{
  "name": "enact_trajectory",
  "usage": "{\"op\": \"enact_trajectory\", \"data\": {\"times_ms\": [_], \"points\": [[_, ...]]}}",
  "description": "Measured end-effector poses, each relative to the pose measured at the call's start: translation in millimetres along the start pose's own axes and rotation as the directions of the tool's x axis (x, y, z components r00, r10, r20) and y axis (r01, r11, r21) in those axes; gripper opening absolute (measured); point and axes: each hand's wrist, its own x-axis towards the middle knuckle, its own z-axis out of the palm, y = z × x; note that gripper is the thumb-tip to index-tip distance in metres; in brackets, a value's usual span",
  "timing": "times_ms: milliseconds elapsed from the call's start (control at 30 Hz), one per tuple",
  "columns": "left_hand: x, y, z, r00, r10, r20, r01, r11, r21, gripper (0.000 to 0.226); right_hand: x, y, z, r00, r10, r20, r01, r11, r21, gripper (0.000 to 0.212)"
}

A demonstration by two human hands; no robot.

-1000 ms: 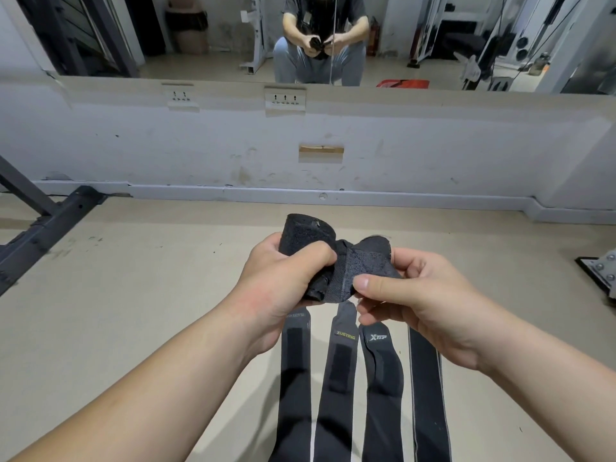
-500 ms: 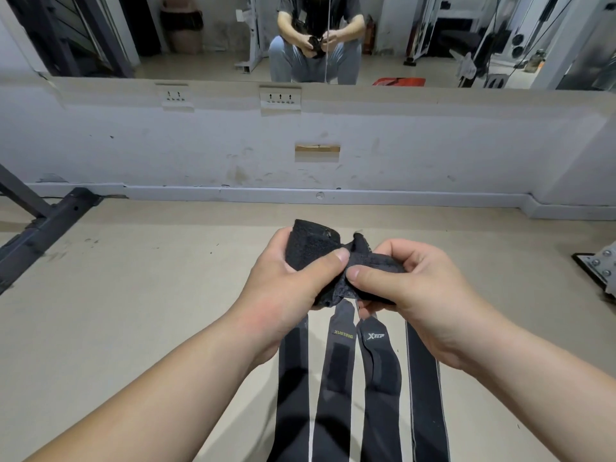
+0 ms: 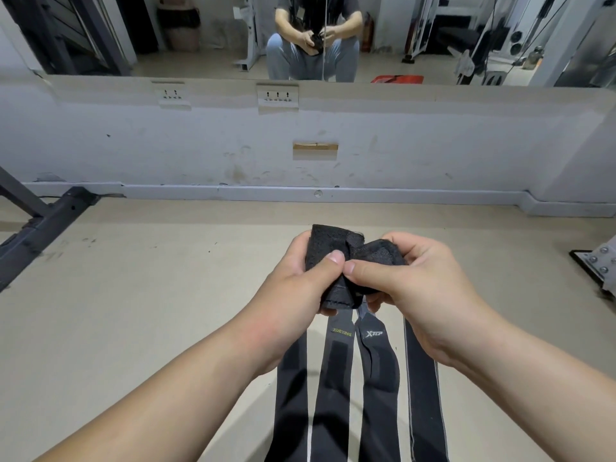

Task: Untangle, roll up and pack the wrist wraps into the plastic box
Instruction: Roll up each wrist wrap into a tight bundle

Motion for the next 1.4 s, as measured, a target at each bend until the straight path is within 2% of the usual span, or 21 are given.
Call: {"op": "enact_trajectory", "data": {"times_ms": [133, 200, 267, 300, 367, 400, 433, 467, 533, 633, 700, 800, 867, 1000, 1133, 1333, 1400], "points": [[-1.8, 4.9, -1.3, 1.000, -0.003, 0.020, 0.004, 0.998, -0.063, 0.023, -2.2, 2.4, 4.1, 0.998, -0.060, -0.010, 0.059, 0.998, -0.034, 0.019], [-2.3, 7.0, -2.2, 1.000, 0.014, 0.021, -0.012, 0.997, -0.081, 0.027, -3.0, 1.6, 4.4, 0.996, -0.082, 0.034, 0.082, 0.996, -0.020, 0.029], [-4.3, 10.5, -3.1, 1.000, 0.011, 0.024, -0.008, 0.993, -0.116, 0.028, -2.7, -1.7, 5.0, 0.996, -0.052, 0.077, 0.046, 0.996, 0.075, 0.038], [-5.6, 12.3, -3.8, 1.000, -0.003, 0.025, 0.006, 0.991, -0.136, 0.033, -1.7, -2.8, 5.1, 0.997, -0.028, 0.075, 0.019, 0.993, 0.120, 0.039], [-5.6, 14.5, -5.3, 0.999, -0.023, 0.038, 0.028, 0.990, -0.140, 0.063, -0.4, -2.5, 5.3, 0.996, -0.016, 0.087, 0.005, 0.991, 0.131, 0.030], [-5.3, 15.2, -5.5, 0.998, -0.015, 0.056, 0.022, 0.991, -0.128, 0.077, -0.2, -1.2, 5.3, 0.994, -0.033, 0.103, 0.023, 0.995, 0.093, 0.021], [-5.4, 15.3, -5.1, 0.997, -0.004, 0.076, 0.013, 0.993, -0.119, 0.084, -0.4, 0.3, 5.3, 0.990, -0.060, 0.125, 0.055, 0.998, 0.043, 0.014], [-6.7, 14.9, -4.5, 0.996, 0.009, 0.087, 0.000, 0.994, -0.106, 0.085, -1.2, 1.8, 5.4, 0.985, -0.087, 0.148, 0.089, 0.996, -0.008, 0.015], [-10.2, 13.3, -2.3, 0.996, 0.015, 0.082, -0.009, 0.998, -0.069, 0.070, -1.4, 4.1, 5.7, 0.980, -0.116, 0.161, 0.126, 0.990, -0.055, 0.018], [-11.8, 8.2, -0.2, 0.997, 0.008, 0.074, -0.006, 1.000, -0.025, 0.036, 0.4, 5.7, 6.5, 0.989, -0.098, 0.115, 0.107, 0.992, -0.069, 0.018], [-9.7, 7.3, -1.8, 0.998, 0.009, 0.064, -0.009, 1.000, 0.009, 0.028, 1.7, 6.7, 5.1, 0.995, -0.063, 0.080, 0.067, 0.997, -0.046, 0.015], [-6.2, 7.5, -3.3, 0.998, 0.031, 0.062, -0.033, 0.999, 0.031, 0.027, 3.3, 6.8, 1.2, 0.998, -0.019, 0.063, 0.018, 1.000, 0.014, 0.013], [-3.7, 6.2, -2.8, 0.998, 0.053, 0.013, -0.054, 0.998, 0.026, 0.026, 4.8, 5.9, -0.4, 0.997, 0.005, 0.083, -0.010, 0.998, 0.060, 0.014], [1.5, 6.3, -4.8, 0.996, 0.069, -0.054, -0.072, 0.997, -0.043, 0.024, 7.3, 1.5, -5.4, 0.987, 0.063, 0.149, -0.091, 0.977, 0.191, 0.025], [2.4, 7.6, -8.0, 0.999, 0.038, -0.030, -0.041, 0.992, -0.121, 0.027, 10.3, 0.1, -10.6, 0.988, 0.125, 0.090, -0.145, 0.948, 0.284, 0.035], [2.8, 5.1, -8.0, 1.000, 0.011, 0.000, -0.011, 0.985, -0.170, 0.029, 12.2, 3.5, -9.3, 0.978, 0.202, 0.051, -0.209, 0.945, 0.254, 0.051], [3.8, 5.9, -8.9, 1.000, 0.002, -0.001, -0.002, 0.982, -0.187, 0.030, 12.4, 3.7, -9.2, 0.971, 0.235, 0.030, -0.236, 0.947, 0.216, 0.050]]}}
